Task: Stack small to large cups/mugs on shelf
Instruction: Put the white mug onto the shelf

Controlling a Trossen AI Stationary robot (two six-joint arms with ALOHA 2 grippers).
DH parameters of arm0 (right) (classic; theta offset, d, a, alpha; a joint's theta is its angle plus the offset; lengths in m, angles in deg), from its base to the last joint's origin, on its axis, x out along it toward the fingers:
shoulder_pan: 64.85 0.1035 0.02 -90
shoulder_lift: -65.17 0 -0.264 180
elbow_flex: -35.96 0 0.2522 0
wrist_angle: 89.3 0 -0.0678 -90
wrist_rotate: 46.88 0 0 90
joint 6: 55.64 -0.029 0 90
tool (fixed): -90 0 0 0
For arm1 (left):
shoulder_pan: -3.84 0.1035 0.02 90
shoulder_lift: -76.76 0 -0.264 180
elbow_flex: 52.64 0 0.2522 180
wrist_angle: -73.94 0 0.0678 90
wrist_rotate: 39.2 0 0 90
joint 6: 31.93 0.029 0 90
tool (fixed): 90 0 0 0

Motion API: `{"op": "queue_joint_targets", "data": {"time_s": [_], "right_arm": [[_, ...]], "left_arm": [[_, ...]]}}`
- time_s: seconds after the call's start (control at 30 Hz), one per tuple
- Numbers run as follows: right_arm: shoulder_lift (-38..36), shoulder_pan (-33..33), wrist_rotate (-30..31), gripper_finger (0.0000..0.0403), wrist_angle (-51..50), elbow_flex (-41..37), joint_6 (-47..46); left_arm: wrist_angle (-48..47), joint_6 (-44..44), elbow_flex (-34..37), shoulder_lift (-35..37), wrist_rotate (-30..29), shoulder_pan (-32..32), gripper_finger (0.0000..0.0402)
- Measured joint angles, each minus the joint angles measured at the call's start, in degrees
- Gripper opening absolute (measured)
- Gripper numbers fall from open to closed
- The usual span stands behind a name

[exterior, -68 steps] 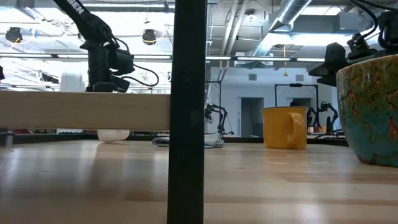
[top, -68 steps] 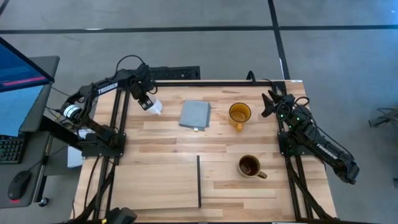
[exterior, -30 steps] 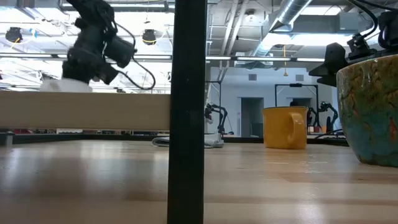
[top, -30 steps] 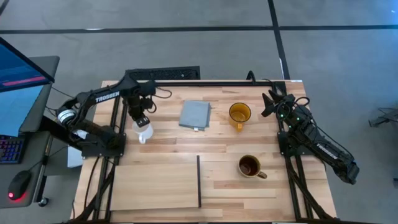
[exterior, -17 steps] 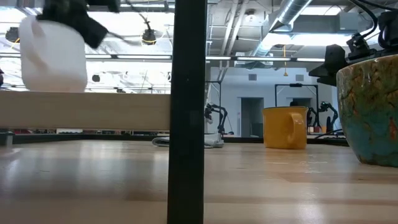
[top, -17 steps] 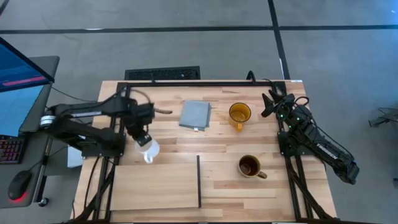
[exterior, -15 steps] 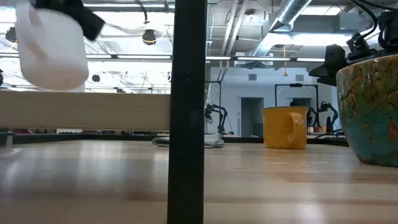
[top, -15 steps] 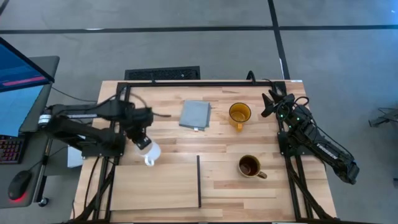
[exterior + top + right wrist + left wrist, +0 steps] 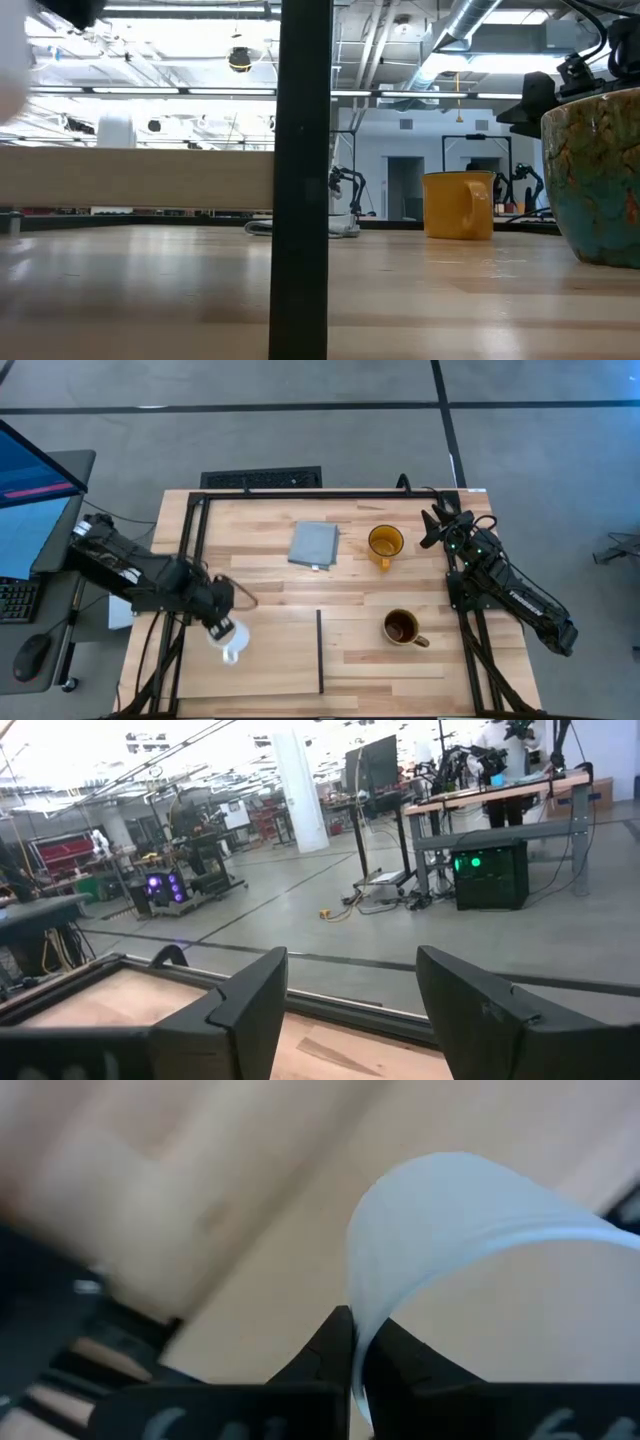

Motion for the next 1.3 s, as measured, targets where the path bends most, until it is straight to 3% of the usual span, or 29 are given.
{"op": "queue_joint_targets", "data": {"time_s": [0.17,0.4,0.67,0.87,1.3], "right_arm": [[0.17,0.02,0.01,0.0246,-0.04,-0.01,-0.07],[0.17,0.0,1.46,0.0246,0.11,-0.01,-1.08],[0.17,0.02,1.49,0.0246,0.11,-0.02,-3.32],[0.17,0.02,1.49,0.0246,0.11,0.0,-3.37],[0.17,0.01,1.49,0.0246,0.13,0.0,-3.43]], "left_arm": [[3.19,-1.53,-0.02,-5.2,1.53,-8.3,0.0],[-2.15,-10.0,-0.02,-7.34,4.26,-14.98,0.0],[-5.44,-9.9,-0.02,-7.33,4.47,-16.02,0.0],[-8.6,-9.1,0.0,-7.33,0.22,-15.95,0.0],[-4.43,-11.52,0.58,-7.66,0.19,-15.93,0.0]]}}
